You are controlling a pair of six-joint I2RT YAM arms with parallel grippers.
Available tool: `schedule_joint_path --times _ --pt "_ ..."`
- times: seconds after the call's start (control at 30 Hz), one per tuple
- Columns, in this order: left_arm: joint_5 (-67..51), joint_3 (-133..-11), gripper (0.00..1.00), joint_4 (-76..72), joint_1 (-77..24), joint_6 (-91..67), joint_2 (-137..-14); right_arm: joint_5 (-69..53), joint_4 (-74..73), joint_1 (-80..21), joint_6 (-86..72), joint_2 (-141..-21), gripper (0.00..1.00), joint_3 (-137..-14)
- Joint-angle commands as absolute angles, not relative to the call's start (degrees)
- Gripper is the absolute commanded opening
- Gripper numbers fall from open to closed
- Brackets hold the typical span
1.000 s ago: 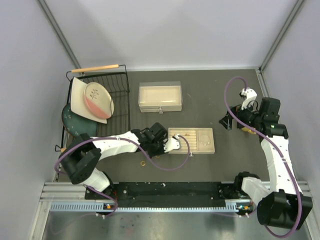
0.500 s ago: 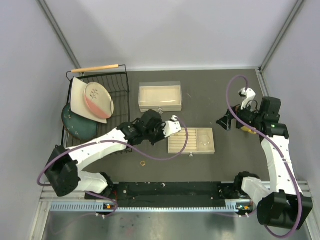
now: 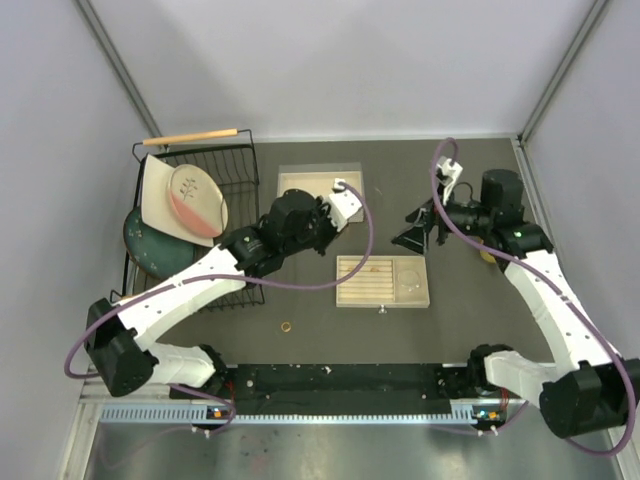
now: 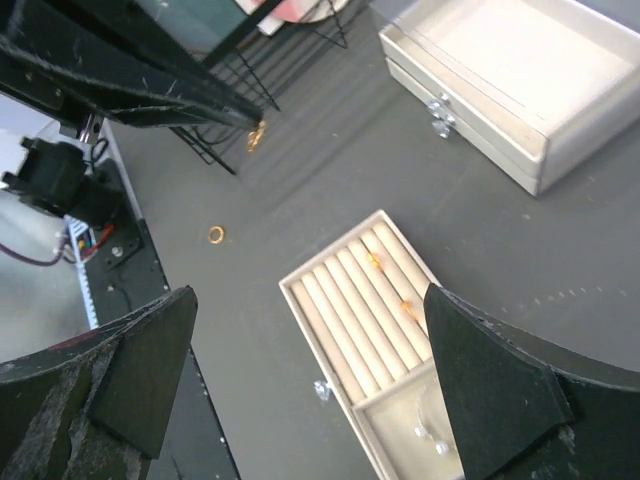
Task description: Organize the mixed jewelry
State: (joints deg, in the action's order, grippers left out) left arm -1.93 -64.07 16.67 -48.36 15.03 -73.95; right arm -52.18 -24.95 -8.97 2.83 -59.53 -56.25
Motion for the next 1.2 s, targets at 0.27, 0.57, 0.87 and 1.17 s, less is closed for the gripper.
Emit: schedule_joint_path --times 0.27,0.57,0.87,1.17 --pt "7.8 -72.1 0.0 10.0 -48.2 5.8 -76.6 -51.2 -7.2 -18.6 -8.9 -70.7 0.89 -64.0" --pt "8.3 -71.8 0.0 10.0 -48.3 4.5 -76.4 -47.3 -5.3 -23.8 -9.9 -77.2 0.73 -68.0" --pt "7.9 -71.9 0.0 10.0 -48.2 3.9 -76.6 -45.5 -4.4 -25.8 -10.1 -80.0 0.57 -69.3" --pt "7.7 -71.5 0.0 9.8 -48.3 4.0 -76.7 -46.5 -4.3 -25.8 -10.5 -81.0 0.41 -70.7"
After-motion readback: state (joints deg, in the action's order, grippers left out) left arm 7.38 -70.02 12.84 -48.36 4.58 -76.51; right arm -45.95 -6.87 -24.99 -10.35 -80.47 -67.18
